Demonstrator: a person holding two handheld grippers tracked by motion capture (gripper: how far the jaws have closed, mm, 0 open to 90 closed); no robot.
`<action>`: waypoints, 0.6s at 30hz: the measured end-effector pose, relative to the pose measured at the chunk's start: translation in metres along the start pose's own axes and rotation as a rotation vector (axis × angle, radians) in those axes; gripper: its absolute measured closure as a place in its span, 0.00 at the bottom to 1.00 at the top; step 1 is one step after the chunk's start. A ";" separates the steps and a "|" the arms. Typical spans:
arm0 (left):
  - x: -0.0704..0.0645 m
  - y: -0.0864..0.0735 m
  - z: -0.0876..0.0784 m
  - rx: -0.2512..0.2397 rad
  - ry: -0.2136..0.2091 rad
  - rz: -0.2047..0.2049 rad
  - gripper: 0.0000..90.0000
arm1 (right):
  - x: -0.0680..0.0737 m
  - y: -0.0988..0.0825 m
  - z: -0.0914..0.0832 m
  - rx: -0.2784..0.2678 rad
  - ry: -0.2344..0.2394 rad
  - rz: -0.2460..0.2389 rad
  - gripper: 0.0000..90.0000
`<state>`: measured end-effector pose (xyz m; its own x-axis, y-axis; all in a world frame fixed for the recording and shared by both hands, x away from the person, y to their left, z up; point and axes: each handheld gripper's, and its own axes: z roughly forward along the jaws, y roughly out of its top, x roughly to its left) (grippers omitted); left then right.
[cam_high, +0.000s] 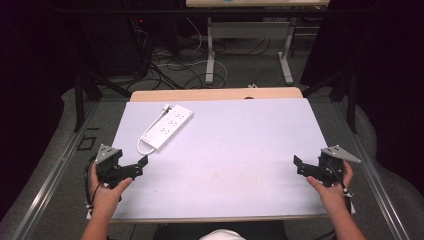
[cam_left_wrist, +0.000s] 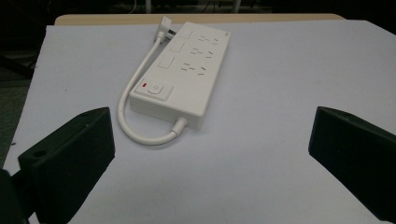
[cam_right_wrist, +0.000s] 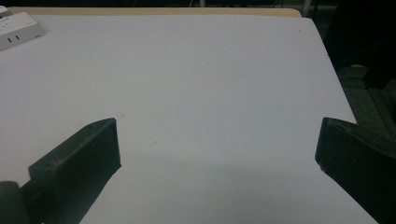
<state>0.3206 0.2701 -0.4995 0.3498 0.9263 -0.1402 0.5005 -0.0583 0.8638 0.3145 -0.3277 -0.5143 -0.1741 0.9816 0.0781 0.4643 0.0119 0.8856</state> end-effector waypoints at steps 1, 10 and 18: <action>0.000 0.000 0.000 0.000 0.000 0.000 0.00 | 0.000 0.000 -0.001 0.014 -0.003 0.002 0.00; -0.001 -0.002 0.000 0.001 0.000 -0.001 0.00 | 0.003 0.002 -0.004 -0.007 -0.016 -0.010 0.00; -0.003 -0.003 0.000 0.008 0.007 0.000 0.03 | 0.007 0.001 -0.001 -0.012 -0.015 -0.039 0.00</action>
<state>0.3180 0.2676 -0.5019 0.3444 0.9287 -0.1371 0.5070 -0.0611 0.8598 0.3127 -0.3210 -0.5121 -0.1788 0.9832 0.0372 0.4471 0.0475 0.8932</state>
